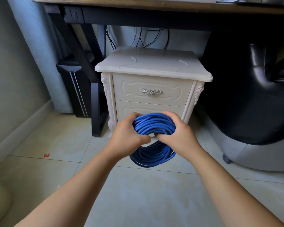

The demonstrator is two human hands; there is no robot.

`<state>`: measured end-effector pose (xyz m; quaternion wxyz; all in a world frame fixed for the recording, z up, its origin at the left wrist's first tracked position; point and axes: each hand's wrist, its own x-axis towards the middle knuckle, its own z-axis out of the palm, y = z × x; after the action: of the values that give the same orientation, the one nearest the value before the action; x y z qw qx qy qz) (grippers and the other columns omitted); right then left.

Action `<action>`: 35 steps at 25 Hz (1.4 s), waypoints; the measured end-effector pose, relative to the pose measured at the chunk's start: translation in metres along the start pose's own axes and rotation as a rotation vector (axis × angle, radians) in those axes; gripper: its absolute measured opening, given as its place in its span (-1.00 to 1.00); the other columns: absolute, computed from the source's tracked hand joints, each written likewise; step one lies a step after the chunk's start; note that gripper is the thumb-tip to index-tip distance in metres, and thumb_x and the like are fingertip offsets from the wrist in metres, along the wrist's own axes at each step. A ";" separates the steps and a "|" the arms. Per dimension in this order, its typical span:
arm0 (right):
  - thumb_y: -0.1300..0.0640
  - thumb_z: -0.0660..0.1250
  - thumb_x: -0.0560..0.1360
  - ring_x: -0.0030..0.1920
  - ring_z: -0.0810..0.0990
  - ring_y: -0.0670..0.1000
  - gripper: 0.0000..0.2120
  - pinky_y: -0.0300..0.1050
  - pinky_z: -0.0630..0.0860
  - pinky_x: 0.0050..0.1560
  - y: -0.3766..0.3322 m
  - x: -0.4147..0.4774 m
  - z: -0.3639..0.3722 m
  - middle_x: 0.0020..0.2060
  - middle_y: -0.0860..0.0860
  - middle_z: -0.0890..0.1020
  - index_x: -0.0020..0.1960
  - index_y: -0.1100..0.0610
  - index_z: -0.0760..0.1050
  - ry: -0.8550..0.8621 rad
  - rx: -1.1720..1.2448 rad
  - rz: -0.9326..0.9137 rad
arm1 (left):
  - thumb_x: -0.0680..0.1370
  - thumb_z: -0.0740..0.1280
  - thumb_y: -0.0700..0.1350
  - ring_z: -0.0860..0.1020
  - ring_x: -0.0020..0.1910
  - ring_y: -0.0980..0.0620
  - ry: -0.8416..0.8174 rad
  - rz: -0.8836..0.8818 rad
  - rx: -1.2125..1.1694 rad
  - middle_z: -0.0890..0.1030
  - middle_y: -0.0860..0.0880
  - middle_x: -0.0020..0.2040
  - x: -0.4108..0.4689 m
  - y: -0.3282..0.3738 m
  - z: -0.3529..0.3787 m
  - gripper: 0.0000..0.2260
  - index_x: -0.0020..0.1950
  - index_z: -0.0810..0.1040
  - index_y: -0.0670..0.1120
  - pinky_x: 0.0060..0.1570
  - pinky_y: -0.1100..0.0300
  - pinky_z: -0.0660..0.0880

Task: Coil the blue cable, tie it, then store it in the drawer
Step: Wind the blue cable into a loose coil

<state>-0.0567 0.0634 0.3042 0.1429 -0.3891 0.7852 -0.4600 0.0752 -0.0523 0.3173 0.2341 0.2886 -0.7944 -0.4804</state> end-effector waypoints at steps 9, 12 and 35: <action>0.19 0.55 0.35 -0.02 0.66 -0.15 -0.50 -0.14 0.58 0.08 0.002 0.000 0.007 0.00 -0.13 0.67 0.22 -0.08 0.49 0.120 0.443 0.156 | 0.26 0.42 -0.27 0.47 -0.33 0.04 0.056 -0.200 -0.520 0.51 0.02 -0.31 0.003 -0.010 0.004 -0.64 0.04 0.55 -0.10 -0.27 0.15 0.41; 0.24 0.53 0.35 -0.08 0.67 -0.06 -0.55 -0.07 0.62 0.03 0.001 0.001 0.005 -0.06 -0.08 0.68 0.16 -0.05 0.50 0.110 0.391 0.168 | 0.24 0.43 -0.22 0.51 -0.25 -0.04 0.009 -0.218 -0.508 0.53 -0.04 -0.26 0.001 -0.014 0.004 -0.63 0.03 0.54 -0.09 -0.19 0.05 0.48; 0.29 0.49 0.31 -0.18 0.65 -0.05 -0.57 -0.04 0.58 -0.05 -0.006 0.010 -0.008 -0.16 -0.11 0.67 0.05 -0.13 0.53 -0.107 0.091 0.059 | 0.26 0.42 -0.20 0.54 -0.36 0.02 -0.254 -0.157 -0.165 0.55 -0.01 -0.32 0.016 -0.013 -0.007 -0.67 0.02 0.57 -0.11 -0.25 0.10 0.51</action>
<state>-0.0648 0.0591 0.3145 0.2157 -0.3827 0.7659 -0.4694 0.0706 -0.0723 0.3101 0.1164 0.2664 -0.7505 -0.5935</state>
